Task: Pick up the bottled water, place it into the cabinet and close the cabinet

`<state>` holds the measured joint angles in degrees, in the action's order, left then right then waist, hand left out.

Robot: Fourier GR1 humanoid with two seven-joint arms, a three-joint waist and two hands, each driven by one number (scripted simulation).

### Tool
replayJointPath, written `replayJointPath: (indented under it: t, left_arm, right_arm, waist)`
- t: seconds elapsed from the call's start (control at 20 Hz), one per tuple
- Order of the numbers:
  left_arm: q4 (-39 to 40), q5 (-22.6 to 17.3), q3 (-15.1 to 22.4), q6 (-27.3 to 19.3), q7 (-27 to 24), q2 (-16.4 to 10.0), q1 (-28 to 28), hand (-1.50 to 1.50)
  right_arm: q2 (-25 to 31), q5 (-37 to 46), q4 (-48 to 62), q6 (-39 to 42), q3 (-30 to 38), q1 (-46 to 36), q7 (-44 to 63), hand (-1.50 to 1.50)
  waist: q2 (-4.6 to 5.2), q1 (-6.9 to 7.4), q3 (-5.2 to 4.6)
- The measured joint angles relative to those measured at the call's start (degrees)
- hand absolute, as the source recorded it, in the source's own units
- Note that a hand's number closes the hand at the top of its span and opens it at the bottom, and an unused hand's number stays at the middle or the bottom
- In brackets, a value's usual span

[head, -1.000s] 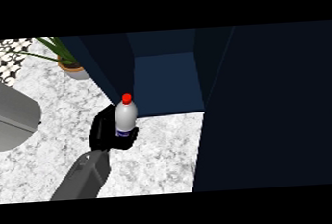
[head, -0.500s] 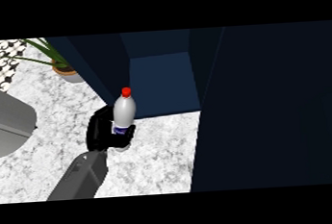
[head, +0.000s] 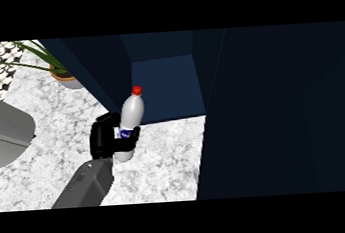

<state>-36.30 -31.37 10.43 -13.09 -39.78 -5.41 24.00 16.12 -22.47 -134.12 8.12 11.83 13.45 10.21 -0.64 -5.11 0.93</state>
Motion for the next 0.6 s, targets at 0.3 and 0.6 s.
replayJointPath:
  t: [0.3, 0.6]
  left_arm:
    - [-1.63, -0.11, 0.76, -6.37, -0.88, 0.27, -0.86, 1.50]
    - [-2.49, 0.51, 1.35, -11.97, -0.75, -0.13, -1.06, 1.50]
  right_arm:
    - [1.16, -3.87, 0.97, 1.57, 2.31, -0.68, 0.07, -1.50]
    - [2.35, -7.40, 2.38, 3.38, 4.42, -1.18, -0.27, -1.50]
  waist:
    - [0.15, -0.80, 0.14]
    - [0.37, -1.68, 0.27]
